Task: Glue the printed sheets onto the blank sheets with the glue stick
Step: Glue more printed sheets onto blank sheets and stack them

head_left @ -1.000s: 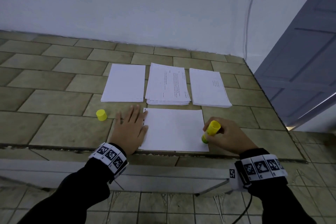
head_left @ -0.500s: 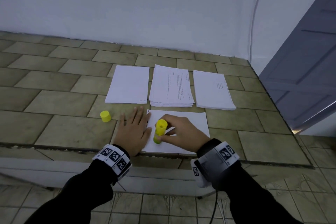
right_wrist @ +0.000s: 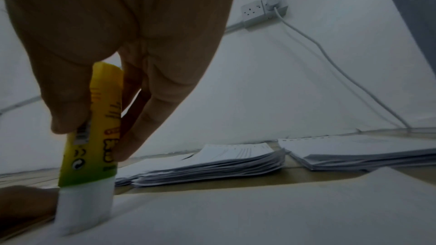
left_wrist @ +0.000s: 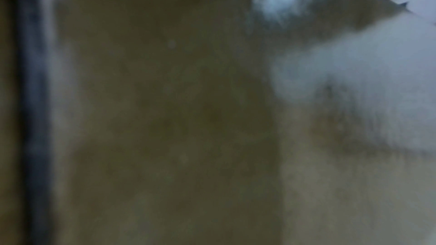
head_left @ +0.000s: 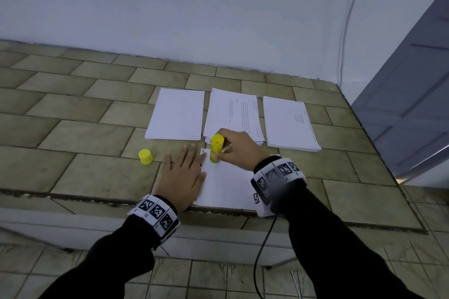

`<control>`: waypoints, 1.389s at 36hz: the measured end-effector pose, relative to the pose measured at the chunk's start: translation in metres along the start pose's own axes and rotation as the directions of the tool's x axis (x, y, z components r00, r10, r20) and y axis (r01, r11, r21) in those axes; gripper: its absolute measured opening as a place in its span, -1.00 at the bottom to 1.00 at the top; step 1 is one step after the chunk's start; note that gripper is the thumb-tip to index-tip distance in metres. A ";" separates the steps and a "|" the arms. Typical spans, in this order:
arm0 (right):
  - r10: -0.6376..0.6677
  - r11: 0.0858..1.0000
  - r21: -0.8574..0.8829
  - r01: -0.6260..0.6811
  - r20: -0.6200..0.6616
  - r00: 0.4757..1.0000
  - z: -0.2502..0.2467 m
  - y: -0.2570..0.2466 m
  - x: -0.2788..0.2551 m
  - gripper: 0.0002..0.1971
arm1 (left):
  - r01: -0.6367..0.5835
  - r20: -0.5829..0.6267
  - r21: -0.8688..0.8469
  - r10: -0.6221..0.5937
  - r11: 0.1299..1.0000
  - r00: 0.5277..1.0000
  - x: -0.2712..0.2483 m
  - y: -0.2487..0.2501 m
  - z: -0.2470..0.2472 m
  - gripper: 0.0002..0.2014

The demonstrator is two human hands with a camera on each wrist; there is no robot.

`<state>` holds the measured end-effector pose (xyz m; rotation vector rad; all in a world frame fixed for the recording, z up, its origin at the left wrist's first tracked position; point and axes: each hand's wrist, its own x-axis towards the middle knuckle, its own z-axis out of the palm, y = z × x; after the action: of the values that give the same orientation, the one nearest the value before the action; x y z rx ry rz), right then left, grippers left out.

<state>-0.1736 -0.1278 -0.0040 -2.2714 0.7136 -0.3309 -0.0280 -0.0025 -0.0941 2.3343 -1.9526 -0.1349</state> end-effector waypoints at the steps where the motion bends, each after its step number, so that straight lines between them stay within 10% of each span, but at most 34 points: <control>1: 0.015 1.000 -0.005 -0.015 -0.019 1.000 -0.001 0.003 0.003 -0.80 | 0.002 0.001 0.002 -0.002 1.000 1.000 0.000 0.001 -0.002 -0.22; 23: 0.046 0.969 0.244 -0.048 0.012 0.999 -0.012 0.016 -0.094 -0.80 | 0.027 0.054 0.004 -0.027 1.000 0.998 0.001 0.003 -0.006 0.20; 50: 0.197 0.976 0.126 -0.180 -0.138 0.971 -0.046 0.049 -0.066 -0.87 | 0.026 0.060 0.017 -0.027 1.000 0.998 -0.001 0.002 -0.006 0.19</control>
<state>-0.2662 -0.1445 -0.0078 -2.0685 0.9573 -0.4424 -0.0289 -0.0019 -0.0880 2.3939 -1.9570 -0.1939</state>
